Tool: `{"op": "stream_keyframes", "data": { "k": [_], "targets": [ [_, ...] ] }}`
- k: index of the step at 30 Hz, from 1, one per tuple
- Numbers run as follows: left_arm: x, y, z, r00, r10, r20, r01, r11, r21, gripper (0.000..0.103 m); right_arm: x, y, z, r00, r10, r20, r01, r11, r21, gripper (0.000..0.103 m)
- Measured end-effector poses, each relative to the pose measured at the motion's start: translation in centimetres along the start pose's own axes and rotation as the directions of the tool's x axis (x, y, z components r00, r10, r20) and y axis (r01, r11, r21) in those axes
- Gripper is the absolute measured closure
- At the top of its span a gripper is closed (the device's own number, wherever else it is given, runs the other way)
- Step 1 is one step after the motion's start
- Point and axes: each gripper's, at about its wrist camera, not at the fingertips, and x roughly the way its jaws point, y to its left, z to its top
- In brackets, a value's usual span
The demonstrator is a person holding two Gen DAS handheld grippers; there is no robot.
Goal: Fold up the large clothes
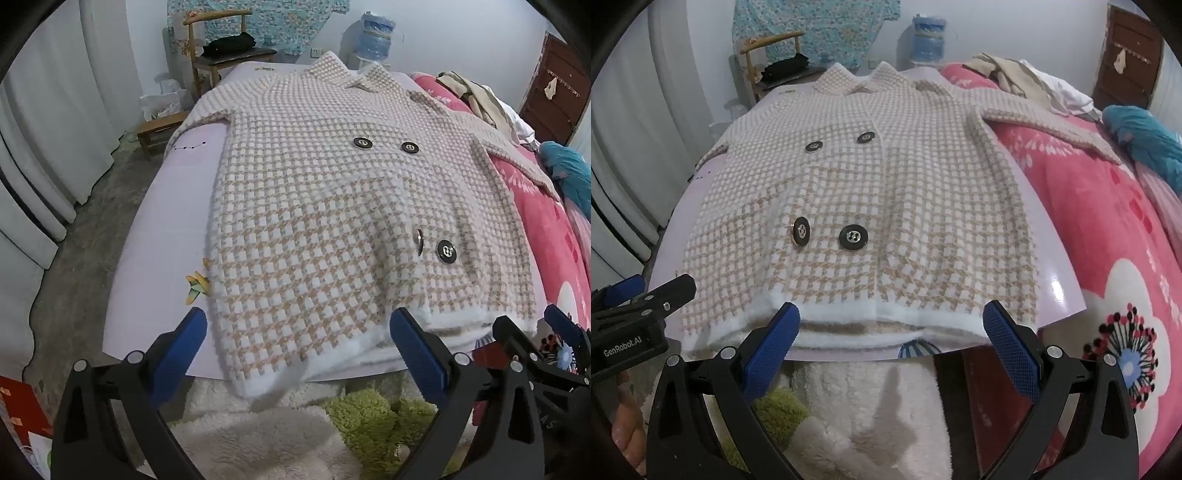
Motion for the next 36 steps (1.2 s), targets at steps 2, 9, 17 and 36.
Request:
{"op": "stream_keyframes", "data": {
  "k": [2,9,17,36],
  "targets": [
    [-0.03,0.03,0.00,1.000,-0.006,0.003,0.006,1.000,-0.004,0.005,-0.01,0.01,-0.02,1.000,0.000,0.000,0.000,1.000,-0.001,0.008],
    [-0.30,-0.08,-0.11,1.000,-0.003,0.010,0.003,1.000,-0.002,0.005,0.04,0.13,-0.09,1.000,0.001,0.000,-0.001,1.000,-0.005,0.008],
    [-0.36,-0.08,-0.09,1.000,-0.005,0.007,0.005,1.000,-0.005,0.005,-0.29,-0.01,0.11,1.000,0.004,0.003,-0.004,1.000,0.000,0.008],
    [-0.40,-0.03,0.14,1.000,-0.009,0.005,0.009,1.000,-0.004,0.005,-0.20,0.47,0.04,1.000,0.005,-0.001,-0.005,1.000,-0.003,0.008]
  ]
}}
